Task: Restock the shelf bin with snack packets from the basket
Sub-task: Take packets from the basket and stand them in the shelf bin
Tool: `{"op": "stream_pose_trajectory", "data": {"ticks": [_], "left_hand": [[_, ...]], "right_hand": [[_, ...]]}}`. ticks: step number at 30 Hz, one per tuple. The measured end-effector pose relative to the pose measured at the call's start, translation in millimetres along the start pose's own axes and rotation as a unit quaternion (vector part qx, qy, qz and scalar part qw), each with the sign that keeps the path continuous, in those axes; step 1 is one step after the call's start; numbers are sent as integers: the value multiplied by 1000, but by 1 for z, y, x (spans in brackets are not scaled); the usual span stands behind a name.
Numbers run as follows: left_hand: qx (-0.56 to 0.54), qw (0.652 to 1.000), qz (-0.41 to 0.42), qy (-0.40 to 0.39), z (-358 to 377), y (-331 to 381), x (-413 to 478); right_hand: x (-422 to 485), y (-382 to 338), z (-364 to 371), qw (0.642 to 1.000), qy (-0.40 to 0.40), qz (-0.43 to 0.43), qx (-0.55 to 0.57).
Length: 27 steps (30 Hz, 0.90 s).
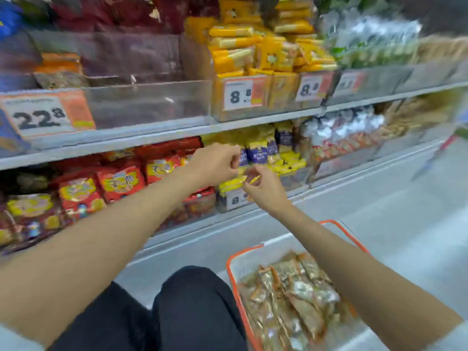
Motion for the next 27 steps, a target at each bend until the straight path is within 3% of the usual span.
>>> {"op": "stream_pose_trajectory", "data": {"ticks": [6, 11, 15, 17, 21, 23, 27], "left_hand": [[-93, 985, -45, -140, 151, 18, -10], [-173, 943, -123, -256, 268, 18, -43], [-210, 891, -203, -348, 339, -7, -80], [-205, 883, -218, -361, 353, -15, -84], [-219, 883, -225, -349, 361, -18, -75], [-205, 888, -214, -351, 364, -15, -73], [-192, 893, -189, -361, 369, -6, -71]], "right_hand": [[-96, 132, 12, 985, -47, 167, -26], [-183, 222, 38, 946, -137, 288, -52], [-265, 287, 62, 872, -281, 387, -105], [-302, 309, 71, 826, -344, 427, -127], [-351, 324, 95, 771, -410, 464, -150], [-365, 324, 119, 764, -424, 467, -135], [-362, 314, 170, 800, -386, 454, -73]]}}
Point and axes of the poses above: each hand's wrist, its own x-axis towards the middle knuckle, its own z-axis out of the palm, y = z × x, the point moved 10 cm from there along x, towards the middle knuckle, and after that the axes turned 9 degrees about -z, right-handed, at the moved point
